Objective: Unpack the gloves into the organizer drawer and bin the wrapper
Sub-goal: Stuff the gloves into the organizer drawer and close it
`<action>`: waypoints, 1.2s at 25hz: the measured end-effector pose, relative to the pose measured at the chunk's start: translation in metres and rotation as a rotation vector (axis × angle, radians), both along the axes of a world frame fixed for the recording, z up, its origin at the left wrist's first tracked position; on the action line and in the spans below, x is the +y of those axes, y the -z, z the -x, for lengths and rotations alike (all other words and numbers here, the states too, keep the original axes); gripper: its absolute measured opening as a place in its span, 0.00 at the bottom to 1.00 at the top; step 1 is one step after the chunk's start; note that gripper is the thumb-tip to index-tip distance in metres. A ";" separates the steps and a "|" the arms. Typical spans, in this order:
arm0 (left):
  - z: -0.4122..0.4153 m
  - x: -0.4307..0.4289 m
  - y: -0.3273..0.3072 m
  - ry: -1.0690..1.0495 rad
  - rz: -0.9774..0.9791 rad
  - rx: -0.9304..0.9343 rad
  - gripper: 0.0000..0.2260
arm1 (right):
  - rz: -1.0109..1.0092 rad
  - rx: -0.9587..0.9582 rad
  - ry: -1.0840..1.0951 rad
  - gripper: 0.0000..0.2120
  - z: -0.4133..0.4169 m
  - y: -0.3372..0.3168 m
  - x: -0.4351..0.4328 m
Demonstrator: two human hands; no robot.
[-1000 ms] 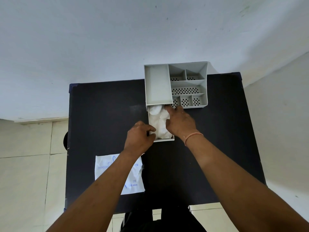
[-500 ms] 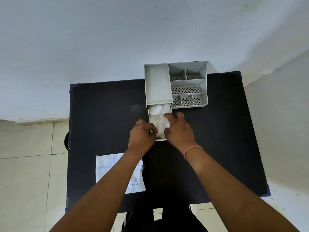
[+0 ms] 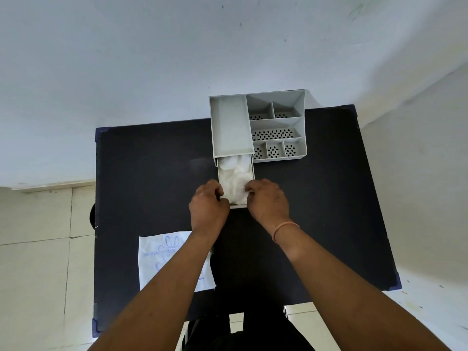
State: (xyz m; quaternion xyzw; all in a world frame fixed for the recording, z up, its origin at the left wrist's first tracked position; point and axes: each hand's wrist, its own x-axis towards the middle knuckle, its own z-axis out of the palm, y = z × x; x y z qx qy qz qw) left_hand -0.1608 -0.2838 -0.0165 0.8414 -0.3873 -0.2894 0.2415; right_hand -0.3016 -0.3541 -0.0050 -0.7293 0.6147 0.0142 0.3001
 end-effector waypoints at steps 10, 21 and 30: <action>-0.028 -0.048 -0.008 -0.627 -0.090 0.862 0.10 | -0.277 -0.491 0.509 0.12 -0.023 -0.008 -0.034; -0.035 -0.075 -0.014 -0.746 0.021 1.024 0.03 | -0.777 -0.969 1.151 0.07 -0.029 -0.014 -0.073; -0.031 -0.087 -0.020 -0.688 0.063 0.984 0.10 | -0.752 -1.043 1.210 0.08 -0.036 -0.011 -0.078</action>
